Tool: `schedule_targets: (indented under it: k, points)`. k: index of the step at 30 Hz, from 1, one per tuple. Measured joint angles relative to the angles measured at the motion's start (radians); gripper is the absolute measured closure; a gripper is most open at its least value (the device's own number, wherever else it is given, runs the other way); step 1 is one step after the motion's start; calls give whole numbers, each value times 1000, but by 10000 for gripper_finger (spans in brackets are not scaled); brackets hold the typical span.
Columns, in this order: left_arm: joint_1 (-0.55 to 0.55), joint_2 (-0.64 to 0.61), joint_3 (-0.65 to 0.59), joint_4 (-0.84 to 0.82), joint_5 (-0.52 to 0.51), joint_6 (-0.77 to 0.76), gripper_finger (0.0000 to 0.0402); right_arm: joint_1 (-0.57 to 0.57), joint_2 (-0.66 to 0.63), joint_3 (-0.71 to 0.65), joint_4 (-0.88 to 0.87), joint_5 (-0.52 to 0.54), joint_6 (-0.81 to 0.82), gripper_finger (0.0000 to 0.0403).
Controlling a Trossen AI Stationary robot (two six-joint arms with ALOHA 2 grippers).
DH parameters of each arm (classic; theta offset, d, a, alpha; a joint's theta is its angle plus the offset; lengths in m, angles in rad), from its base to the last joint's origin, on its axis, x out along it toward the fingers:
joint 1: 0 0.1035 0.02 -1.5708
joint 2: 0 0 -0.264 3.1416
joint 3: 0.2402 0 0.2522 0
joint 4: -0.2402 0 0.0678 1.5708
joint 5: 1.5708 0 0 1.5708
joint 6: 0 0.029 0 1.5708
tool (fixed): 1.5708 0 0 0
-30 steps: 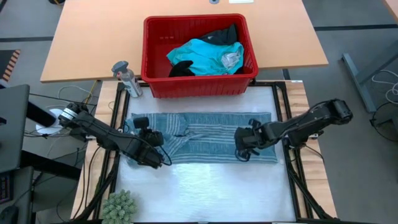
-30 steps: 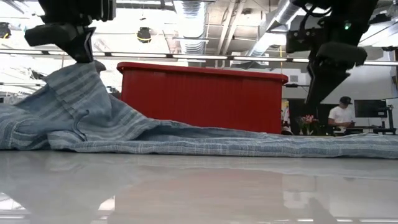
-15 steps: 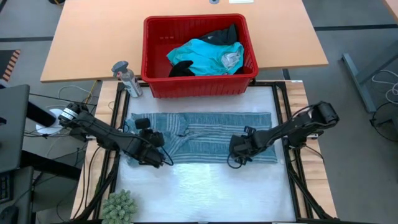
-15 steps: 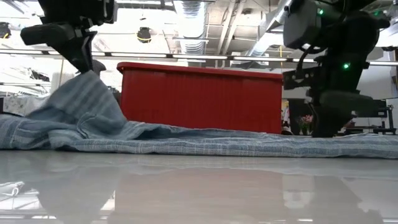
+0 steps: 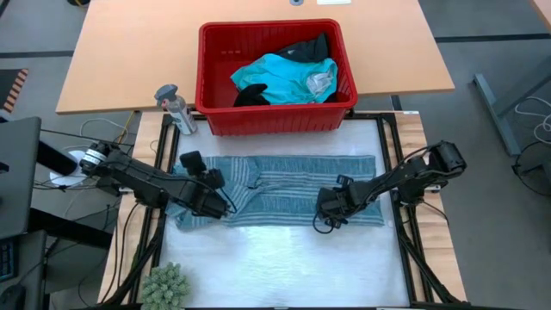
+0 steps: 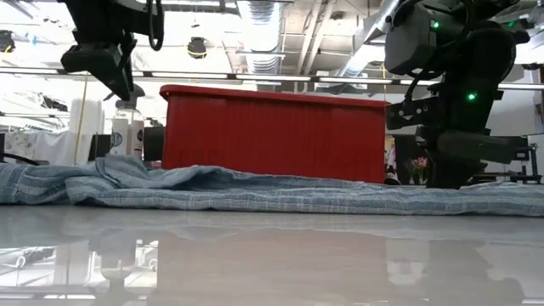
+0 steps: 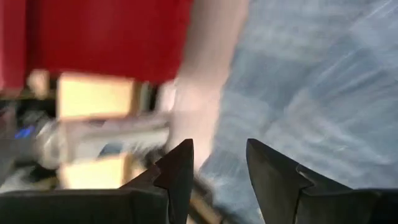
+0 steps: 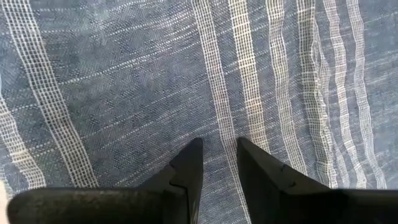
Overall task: Fold Laundry from Bin
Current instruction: Fold the patterned blue shirt
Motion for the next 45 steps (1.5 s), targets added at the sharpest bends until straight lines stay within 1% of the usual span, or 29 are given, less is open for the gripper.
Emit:
schedule_targets:
  k: [1,2,4,5,6,9,12,14,17,21,27,30,35,39,42,45]
  points:
    - [3,2,0,-1,-2,13,262,0,0,0,4,0,-1,279]
    - [4,3,-1,-13,-5,-8,262,0,0,0,6,0,-3,279]
    - [4,-3,6,-21,-18,-127,262,0,0,0,7,0,-2,279]
    - [-9,-14,11,4,-10,-173,262,0,0,0,7,0,-2,279]
    - [-31,-30,15,39,16,-184,262,0,0,0,7,0,-3,279]
    - [-112,-75,18,209,151,-170,262,0,0,0,8,0,-9,279]
    - [-212,-96,0,322,239,-207,262,0,0,0,15,0,-16,279]
    - [-282,-89,-18,343,293,-235,262,0,0,0,18,0,-17,279]
    - [-367,-56,-65,347,334,-283,262,0,0,0,23,0,-22,279]
    - [-427,12,-128,368,411,-285,262,2,0,0,24,-1,-21,279]
    - [-477,48,-147,436,430,-320,262,2,0,0,26,-1,-19,279]
    - [-510,69,-147,430,453,-329,262,2,0,0,30,-2,-19,279]
    - [-546,170,-148,419,493,-302,262,2,0,0,31,-2,-18,279]
    - [-550,267,-148,371,499,-296,262,2,0,0,31,-3,-18,279]
    - [-550,317,-148,365,504,-289,262,2,1,0,32,-5,-18,279]
    - [-550,345,-146,337,504,-323,262,2,0,0,39,-24,-17,279]
